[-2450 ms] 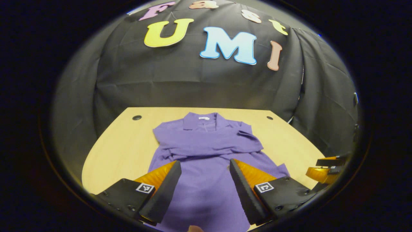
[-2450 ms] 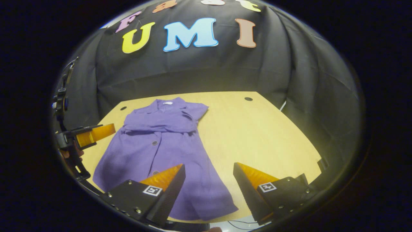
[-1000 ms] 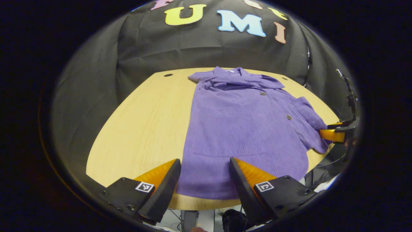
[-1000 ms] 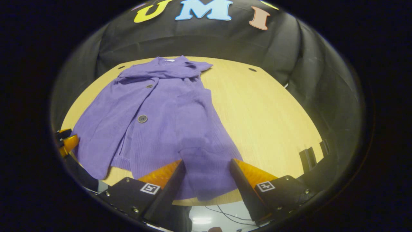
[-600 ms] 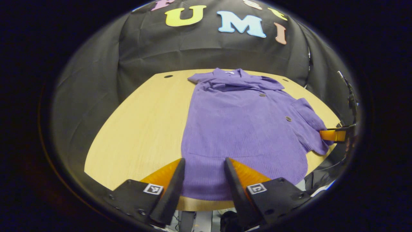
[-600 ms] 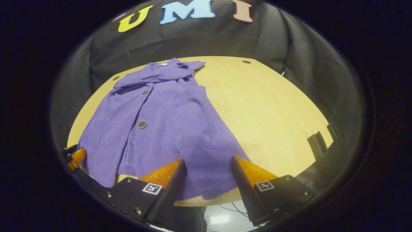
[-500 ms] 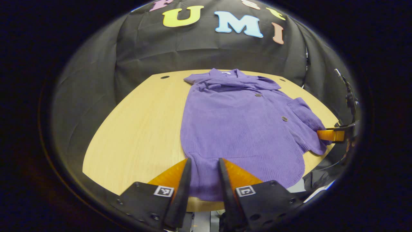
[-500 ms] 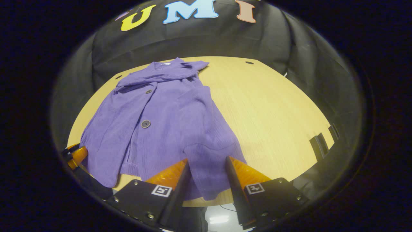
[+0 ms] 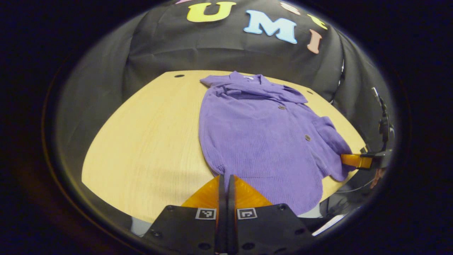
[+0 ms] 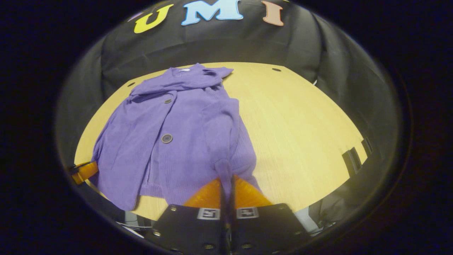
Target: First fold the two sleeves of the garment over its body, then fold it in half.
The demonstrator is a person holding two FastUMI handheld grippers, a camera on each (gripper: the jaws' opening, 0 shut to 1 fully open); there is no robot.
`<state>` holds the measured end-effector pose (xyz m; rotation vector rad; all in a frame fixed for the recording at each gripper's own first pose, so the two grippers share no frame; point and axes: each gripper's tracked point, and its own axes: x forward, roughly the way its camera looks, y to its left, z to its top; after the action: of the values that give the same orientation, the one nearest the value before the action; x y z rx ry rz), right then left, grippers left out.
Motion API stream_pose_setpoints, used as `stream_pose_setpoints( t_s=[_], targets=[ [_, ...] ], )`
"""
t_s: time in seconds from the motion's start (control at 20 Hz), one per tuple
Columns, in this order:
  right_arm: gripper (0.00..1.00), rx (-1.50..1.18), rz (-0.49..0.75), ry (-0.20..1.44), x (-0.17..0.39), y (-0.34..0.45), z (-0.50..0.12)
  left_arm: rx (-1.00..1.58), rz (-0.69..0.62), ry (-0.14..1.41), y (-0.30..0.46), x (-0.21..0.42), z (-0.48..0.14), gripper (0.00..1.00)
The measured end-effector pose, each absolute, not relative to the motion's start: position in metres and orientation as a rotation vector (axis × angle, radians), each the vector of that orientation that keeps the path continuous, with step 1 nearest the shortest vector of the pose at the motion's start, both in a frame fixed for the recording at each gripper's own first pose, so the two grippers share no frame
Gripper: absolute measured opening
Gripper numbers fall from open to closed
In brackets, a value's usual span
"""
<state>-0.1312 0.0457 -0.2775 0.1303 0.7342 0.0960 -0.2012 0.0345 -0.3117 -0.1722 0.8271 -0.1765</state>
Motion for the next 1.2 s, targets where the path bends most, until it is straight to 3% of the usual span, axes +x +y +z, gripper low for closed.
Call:
stream_pose_setpoints(
  t_s=[0.65,1.2],
  targets=[
    [0.02,0.281,0.217,0.559,-0.076,0.052,-0.151,-0.363,-0.266,0.62,-0.001,-0.113,-0.188,0.07],
    [0.02,0.212,0.341,0.461,0.049,0.064,-0.068,-0.352,-0.183,0.502,0.006,0.025,-0.141,0.07]
  ],
)
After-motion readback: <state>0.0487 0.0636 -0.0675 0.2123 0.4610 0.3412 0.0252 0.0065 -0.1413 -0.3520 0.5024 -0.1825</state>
